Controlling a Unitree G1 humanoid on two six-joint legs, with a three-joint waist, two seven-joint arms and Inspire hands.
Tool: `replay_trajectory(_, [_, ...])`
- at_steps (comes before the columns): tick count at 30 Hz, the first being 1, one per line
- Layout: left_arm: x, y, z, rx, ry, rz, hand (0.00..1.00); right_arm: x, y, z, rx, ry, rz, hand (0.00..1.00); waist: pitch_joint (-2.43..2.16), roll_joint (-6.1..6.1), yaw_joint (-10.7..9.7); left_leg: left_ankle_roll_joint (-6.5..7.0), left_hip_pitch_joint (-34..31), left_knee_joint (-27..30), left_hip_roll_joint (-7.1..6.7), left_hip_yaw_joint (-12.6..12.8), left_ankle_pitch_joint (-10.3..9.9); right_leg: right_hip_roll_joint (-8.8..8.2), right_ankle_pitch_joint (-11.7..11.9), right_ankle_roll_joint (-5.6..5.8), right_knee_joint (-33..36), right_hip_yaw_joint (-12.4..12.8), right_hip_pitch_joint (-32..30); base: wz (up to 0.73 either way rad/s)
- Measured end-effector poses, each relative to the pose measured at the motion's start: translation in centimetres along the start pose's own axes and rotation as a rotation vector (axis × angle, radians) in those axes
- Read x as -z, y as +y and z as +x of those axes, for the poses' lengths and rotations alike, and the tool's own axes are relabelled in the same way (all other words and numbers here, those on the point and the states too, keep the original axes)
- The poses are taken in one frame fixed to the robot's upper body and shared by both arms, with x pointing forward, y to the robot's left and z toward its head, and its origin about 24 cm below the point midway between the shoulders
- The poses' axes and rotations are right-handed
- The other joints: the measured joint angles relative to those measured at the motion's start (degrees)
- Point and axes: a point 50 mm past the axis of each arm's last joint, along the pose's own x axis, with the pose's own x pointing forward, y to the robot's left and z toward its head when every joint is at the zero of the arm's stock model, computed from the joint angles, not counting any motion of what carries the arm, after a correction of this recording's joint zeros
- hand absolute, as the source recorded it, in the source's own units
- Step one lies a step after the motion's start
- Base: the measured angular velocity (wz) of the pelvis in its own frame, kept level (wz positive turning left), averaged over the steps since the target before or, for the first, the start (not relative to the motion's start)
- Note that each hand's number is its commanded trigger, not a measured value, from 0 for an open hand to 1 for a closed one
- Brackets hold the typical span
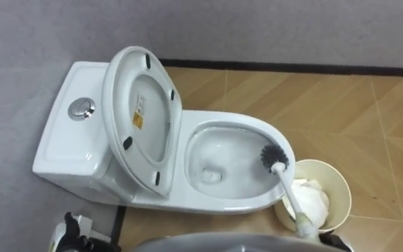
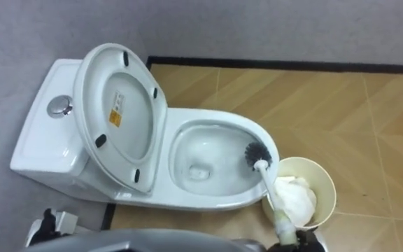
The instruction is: Brush toilet
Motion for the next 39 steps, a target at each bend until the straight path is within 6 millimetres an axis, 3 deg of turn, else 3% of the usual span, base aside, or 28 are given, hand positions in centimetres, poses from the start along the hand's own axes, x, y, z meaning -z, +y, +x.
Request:
replay_trajectory(7, [0.2, -0.3, 0.0, 0.022, 0.008, -0.007, 0.0, -1.4, -1.1, 0.1, 0.111, -0.096, -0.232, 1.0, -0.03, 0.08, 0.6, 0.0, 1.1, -1.7, -0.05, 1.0, 0.0, 0.22, 0.1, 0.06, 0.0, 1.6, -0.5, -0.13])
replay_trajectory(18, [-0.5, -0.3, 0.1, 0.024, -0.024, -0.007, 0.0, -3.8, -2.7, -0.2, 0.315, -0.221, -0.219, 0.98, -0.21, -0.66, 0.3, 0.0, 0.9, -1.9, -0.04, 1.5, 0.0, 0.2, 0.2, 0.06, -0.1, 2.9, -1.2, -0.06])
replay_trajectory(19, [-0.5, -0.2, 0.1, 0.023, -0.033, -0.009, 0.0, -3.8, -3.0, -0.2, 0.342, -0.225, -0.198, 0.67, -0.2, -0.94, 0.3, 0.0, 0.9, -2.2, -0.05, 1.5, 0.0, 0.22, 0.2, 0.08, -0.1, 2.8, -1.3, 0.03])
replay_trajectory(20, [-0.5, -0.2, 0.1, 0.022, -0.036, -0.01, 0.0, -3.7, -3.1, -0.3, 0.354, -0.224, -0.189, 0.0, -0.22, -1.09, 0.3, 0.0, 1.0, -2.3, -0.06, 1.5, 0.0, 0.23, 0.2, 0.08, -0.2, 2.8, -1.3, 0.0])
replay_trajectory(24, [-0.4, -0.2, 0.0, 0.021, -0.033, -0.013, 0.0, -3.0, -3.6, -0.4, 0.397, -0.205, -0.161, 0.0, -0.5, -1.88, 0.3, 0.0, 0.7, -2.4, -0.03, 1.6, 0.0, 0.35, 0.7, 0.11, -1.3, 2.6, -1.2, -0.01])
replay_trajectory(27, [-0.4, -0.2, 0.1, 0.023, -0.034, -0.017, 0.0, -2.3, -3.4, -0.4, 0.393, -0.178, -0.154, 0.0, -0.65, -1.68, 0.3, 0.0, 0.7, -2.4, 0.06, 1.5, 0.0, 0.45, 1.1, 0.15, -1.1, 2.5, -1.1, 0.0])
replay_trajectory(39, [0.7, -0.1, -0.2, 0.02, -0.003, -0.023, 0.0, -0.2, -2.5, -0.5, 0.335, -0.078, -0.136, 0.0, -0.32, -0.67, 0.3, 0.12, 1.2, -2.5, 0.38, 0.8, 0.0, 0.79, 1.7, 0.25, -1.1, 2.6, -0.9, -0.01])
